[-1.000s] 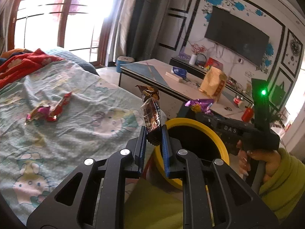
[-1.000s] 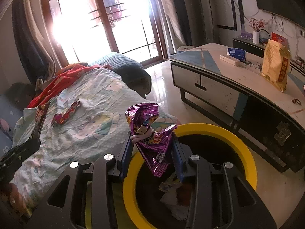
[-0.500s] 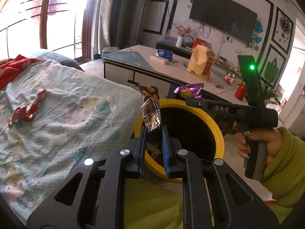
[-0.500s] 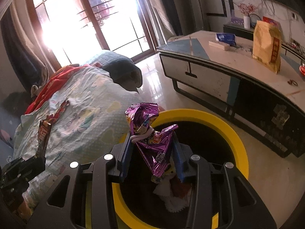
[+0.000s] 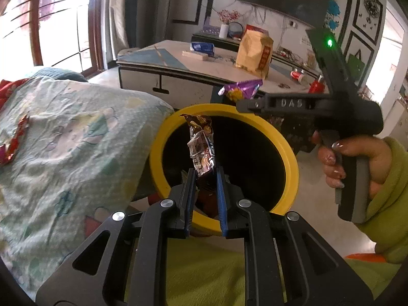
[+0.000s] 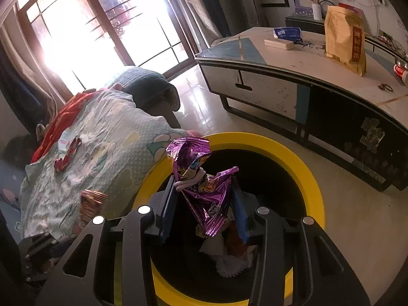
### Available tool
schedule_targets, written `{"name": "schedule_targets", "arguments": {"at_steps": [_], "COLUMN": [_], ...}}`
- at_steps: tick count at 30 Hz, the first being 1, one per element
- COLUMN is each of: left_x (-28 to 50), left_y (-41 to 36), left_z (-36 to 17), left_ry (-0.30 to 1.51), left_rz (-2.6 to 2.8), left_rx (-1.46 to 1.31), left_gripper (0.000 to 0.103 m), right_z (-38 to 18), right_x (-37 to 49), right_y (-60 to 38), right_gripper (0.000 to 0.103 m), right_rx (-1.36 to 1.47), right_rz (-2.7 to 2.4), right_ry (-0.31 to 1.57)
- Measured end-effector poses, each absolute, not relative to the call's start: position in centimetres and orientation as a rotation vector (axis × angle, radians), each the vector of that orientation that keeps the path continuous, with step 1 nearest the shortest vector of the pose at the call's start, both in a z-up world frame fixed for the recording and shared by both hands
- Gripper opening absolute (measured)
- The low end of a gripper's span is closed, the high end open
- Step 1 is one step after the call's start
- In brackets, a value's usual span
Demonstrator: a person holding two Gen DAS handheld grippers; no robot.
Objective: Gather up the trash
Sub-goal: 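Open both tools to drop the wrappers into the bin, then move both open tools back toward the last red candy wrappers on the bed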
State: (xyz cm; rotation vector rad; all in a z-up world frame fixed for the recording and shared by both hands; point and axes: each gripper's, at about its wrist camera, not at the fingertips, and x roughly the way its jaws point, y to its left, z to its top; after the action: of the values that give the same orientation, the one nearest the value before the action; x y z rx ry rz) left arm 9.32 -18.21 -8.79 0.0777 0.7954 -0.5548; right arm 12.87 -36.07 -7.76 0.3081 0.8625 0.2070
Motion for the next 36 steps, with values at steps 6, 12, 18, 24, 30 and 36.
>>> {"name": "schedule_targets", "arguments": {"at_steps": [6, 12, 18, 24, 30, 36], "left_x": [10.7, 11.0, 10.4, 10.3, 9.9, 9.4], "left_y": [-19.8, -20.5, -18.5, -15.9, -13.3, -10.8], "left_z": [-9.9, -10.0, -8.3, -6.6, -5.8, -5.0], "left_ry": [0.834, 0.825, 0.744, 0.675, 0.639, 0.591], "left_rz": [-0.583, -0.571, -0.530, -0.453, -0.381, -0.305], "left_rx": [0.086, 0.078, 0.003, -0.058, -0.095, -0.111], "left_gripper": [0.011, 0.047, 0.082, 0.092, 0.092, 0.092], "right_z": [-7.7, -7.3, -7.3, -6.0, -4.8, -3.6], "right_x": [13.0, 12.9, 12.9, 12.3, 11.7, 11.0], "right_y": [-36.7, -37.5, -37.9, -36.9, -35.2, -33.4], "right_gripper": [0.042, 0.056, 0.061, 0.070, 0.073, 0.076], "right_rx": [0.337, 0.361, 0.376, 0.350, 0.314, 0.283], "right_rz": [0.207, 0.187, 0.167, 0.167, 0.200, 0.235], "right_ry": [0.859, 0.838, 0.826, 0.772, 0.732, 0.693]}}
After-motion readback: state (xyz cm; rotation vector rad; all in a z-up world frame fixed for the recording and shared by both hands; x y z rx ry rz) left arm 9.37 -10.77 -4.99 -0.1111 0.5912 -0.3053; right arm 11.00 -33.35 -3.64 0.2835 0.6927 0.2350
